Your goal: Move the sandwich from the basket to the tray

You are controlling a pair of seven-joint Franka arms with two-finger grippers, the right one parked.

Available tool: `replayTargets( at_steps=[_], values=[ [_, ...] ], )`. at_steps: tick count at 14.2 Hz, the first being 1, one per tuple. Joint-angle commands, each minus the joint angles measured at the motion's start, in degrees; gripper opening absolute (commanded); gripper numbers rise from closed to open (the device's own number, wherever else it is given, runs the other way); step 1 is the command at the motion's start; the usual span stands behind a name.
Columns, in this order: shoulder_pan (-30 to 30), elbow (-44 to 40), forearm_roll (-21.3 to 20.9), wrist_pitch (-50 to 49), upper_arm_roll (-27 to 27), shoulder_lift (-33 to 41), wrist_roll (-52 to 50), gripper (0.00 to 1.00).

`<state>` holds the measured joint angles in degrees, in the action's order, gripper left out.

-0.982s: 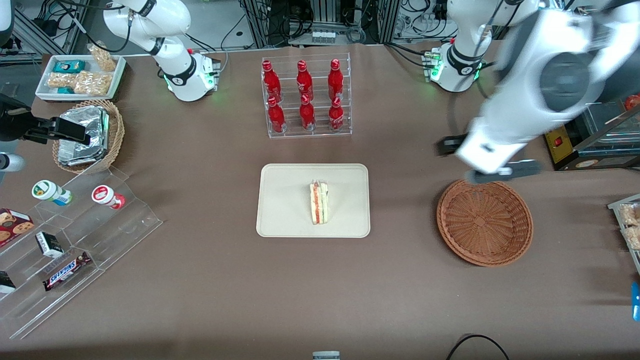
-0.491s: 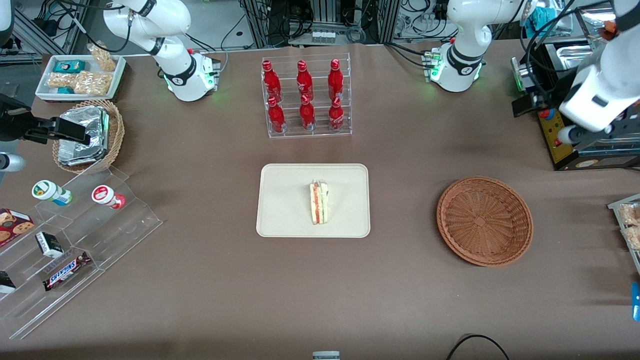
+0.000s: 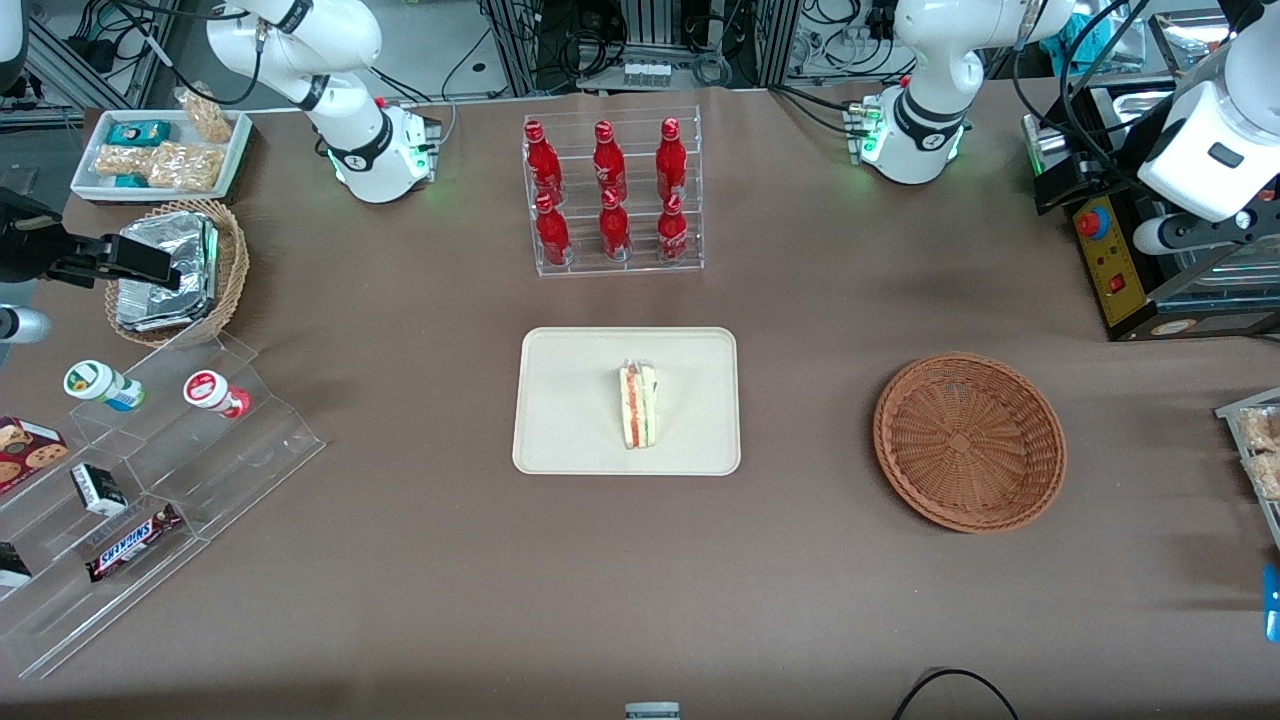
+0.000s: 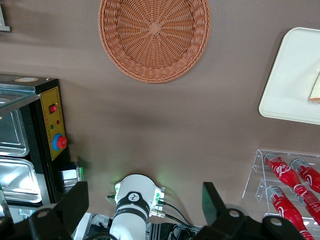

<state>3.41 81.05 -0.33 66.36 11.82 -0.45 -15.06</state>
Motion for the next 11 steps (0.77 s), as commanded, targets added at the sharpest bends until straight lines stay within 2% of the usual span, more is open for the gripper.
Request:
replayTargets(
  at_steps=[1,5,8,11],
  values=[
    [0.3,-0.7,0.6,-1.1,0.4,0.3,-0.1,1.00],
    [1.7,1.4,0.6,-3.1,-0.4,1.8,-0.4,1.00],
    [1.9,12.6,0.5,7.7,-0.5,7.8,-0.4,1.00],
    [1.9,11.6,0.9,8.8,-0.5,6.4,-0.2,1.00]
  ],
)
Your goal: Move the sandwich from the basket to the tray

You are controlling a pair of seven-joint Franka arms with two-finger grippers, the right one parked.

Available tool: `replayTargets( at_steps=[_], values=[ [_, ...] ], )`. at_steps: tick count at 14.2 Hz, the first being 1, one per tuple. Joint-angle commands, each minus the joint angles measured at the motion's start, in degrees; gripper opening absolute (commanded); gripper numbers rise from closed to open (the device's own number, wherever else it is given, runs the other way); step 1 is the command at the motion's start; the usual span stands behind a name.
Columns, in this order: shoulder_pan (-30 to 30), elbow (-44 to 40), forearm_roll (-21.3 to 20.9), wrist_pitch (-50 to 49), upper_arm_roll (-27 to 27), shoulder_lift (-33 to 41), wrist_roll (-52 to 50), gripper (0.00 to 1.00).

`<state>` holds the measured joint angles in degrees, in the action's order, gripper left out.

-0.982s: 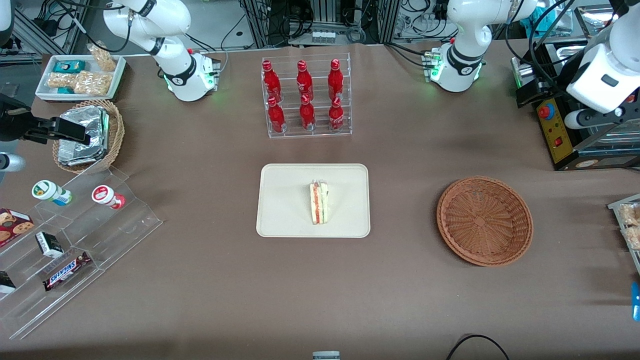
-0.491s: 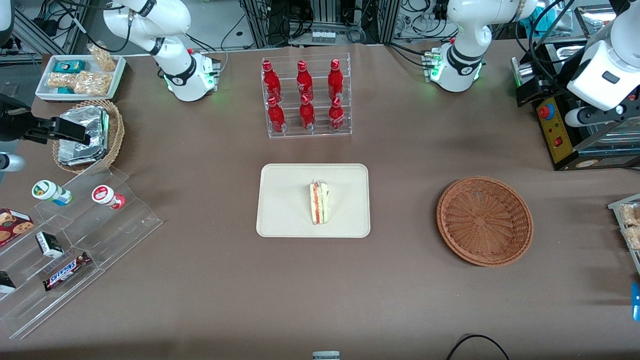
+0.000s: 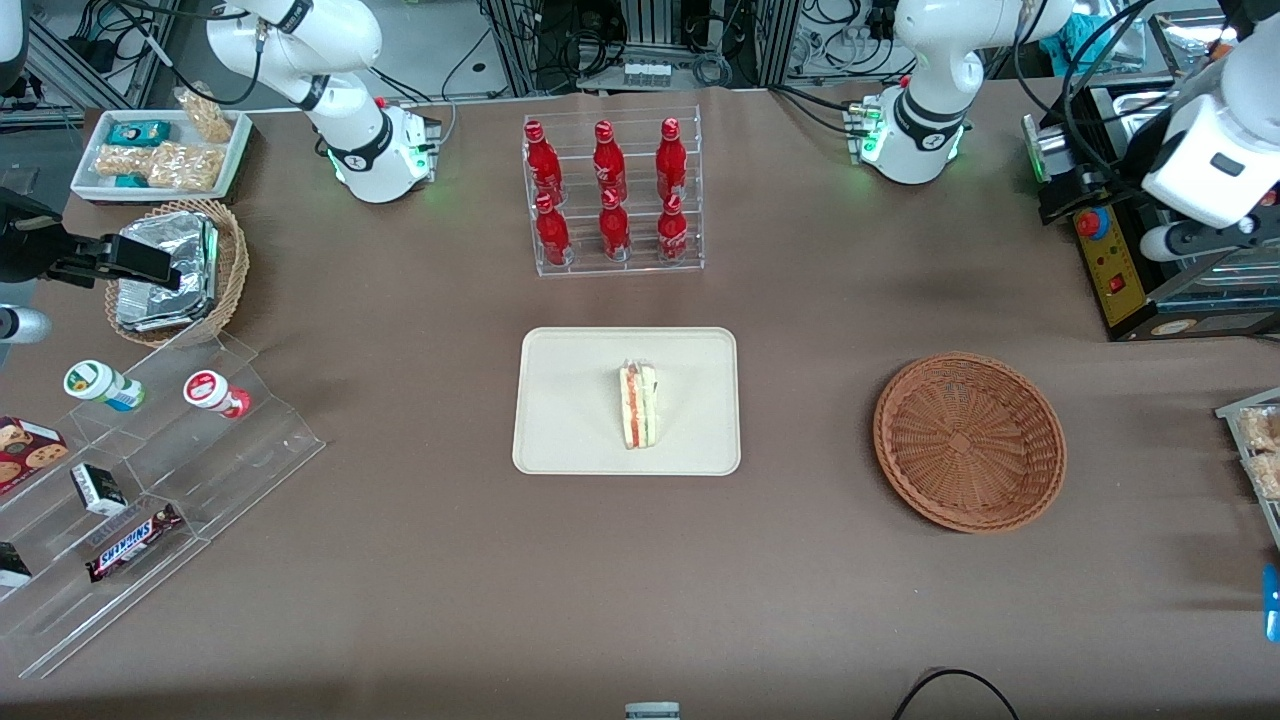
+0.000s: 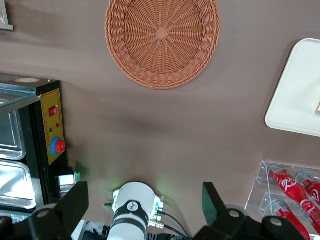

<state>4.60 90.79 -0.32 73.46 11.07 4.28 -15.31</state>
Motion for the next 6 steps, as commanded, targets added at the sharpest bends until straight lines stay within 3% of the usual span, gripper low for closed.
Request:
replayTargets(
  at_steps=[1,6],
  values=[
    [0.8,-0.1,0.8,1.5,0.2,0.2,-0.2,1.00],
    [0.8,-2.2,1.0,1.4,0.2,-1.6,-0.2,1.00]
  ],
)
